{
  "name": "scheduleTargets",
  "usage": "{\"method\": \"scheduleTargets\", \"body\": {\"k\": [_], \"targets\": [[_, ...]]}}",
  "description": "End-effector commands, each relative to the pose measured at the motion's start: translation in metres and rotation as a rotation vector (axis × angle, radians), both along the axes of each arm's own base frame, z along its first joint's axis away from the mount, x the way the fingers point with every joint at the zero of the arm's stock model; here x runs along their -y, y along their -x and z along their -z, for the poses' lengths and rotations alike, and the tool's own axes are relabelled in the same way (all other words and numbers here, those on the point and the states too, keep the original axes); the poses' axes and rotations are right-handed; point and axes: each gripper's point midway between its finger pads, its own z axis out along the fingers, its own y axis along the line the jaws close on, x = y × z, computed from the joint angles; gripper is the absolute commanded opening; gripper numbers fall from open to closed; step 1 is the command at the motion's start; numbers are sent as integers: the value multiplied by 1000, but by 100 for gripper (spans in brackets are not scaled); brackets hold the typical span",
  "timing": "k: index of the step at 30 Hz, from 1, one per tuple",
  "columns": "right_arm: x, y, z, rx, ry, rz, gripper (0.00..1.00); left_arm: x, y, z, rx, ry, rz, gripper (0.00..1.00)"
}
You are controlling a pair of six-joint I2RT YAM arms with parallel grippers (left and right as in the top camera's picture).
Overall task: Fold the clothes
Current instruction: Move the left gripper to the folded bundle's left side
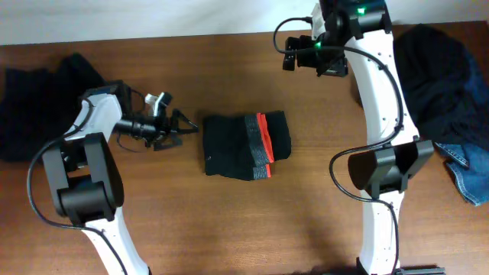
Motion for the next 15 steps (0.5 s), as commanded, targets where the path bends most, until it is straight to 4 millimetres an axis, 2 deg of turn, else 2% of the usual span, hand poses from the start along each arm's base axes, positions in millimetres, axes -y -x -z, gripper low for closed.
{"method": "scheduleTargets", "body": {"k": [1,9,15], "targets": [[7,-2,-9,29,2,2,99,14,3,-1,33,51,28,96],[7,-2,-9,28,2,2,99,21,-1,0,61,47,41,96],[7,-2,-9,28,2,2,99,36,-4,2,60,38,52,96]]}}
